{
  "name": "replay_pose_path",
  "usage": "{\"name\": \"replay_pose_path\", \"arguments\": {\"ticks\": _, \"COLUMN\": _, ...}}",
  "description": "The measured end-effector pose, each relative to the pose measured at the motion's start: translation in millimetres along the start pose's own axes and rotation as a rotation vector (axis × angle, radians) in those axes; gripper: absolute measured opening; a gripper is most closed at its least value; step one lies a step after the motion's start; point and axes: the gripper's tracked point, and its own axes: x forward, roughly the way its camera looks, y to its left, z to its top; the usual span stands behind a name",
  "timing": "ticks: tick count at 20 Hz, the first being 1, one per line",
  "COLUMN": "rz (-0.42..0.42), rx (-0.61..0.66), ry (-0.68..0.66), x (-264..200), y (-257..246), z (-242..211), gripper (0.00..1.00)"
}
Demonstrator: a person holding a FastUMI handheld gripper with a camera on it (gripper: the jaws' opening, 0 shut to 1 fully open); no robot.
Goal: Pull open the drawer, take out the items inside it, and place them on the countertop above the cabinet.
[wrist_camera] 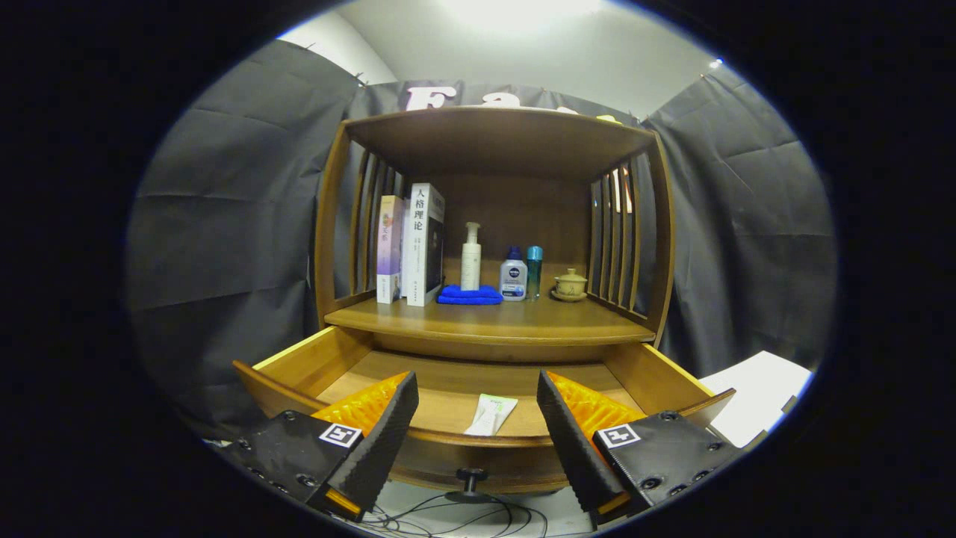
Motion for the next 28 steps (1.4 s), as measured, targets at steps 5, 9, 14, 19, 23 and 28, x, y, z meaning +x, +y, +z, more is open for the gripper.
{"name": "replay_pose_path", "arguments": {"ticks": 5, "rz": -0.057, "rx": 0.093, "ry": 0.097, "x": 34.3, "y": -7.6, "z": 4.8, "gripper": 0.99}}
{"name": "replay_pose_path", "arguments": {"ticks": 9, "rz": -0.136, "rx": 0.114, "ry": 0.223, "x": 62.6, "y": -24.1, "z": -3.3, "gripper": 0.99}}
{"name": "replay_pose_path", "arguments": {"ticks": 14, "rz": -0.208, "rx": 0.166, "ry": 0.404, "x": 90.4, "y": -35.8, "z": -20.9, "gripper": 0.99}}
{"name": "replay_pose_path", "arguments": {"ticks": 19, "rz": -0.195, "rx": 0.144, "ry": 0.561, "x": 115.3, "y": -28.7, "z": -49.6, "gripper": 0.99}}
{"name": "replay_pose_path", "arguments": {"ticks": 23, "rz": -0.194, "rx": 0.190, "ry": 0.699, "x": 116.2, "y": -20.3, "z": -79.4, "gripper": 0.99}}
{"name": "replay_pose_path", "arguments": {"ticks": 28, "rz": -0.220, "rx": 0.191, "ry": 0.814, "x": 105.5, "y": -26.0, "z": -96.3, "gripper": 0.99}}
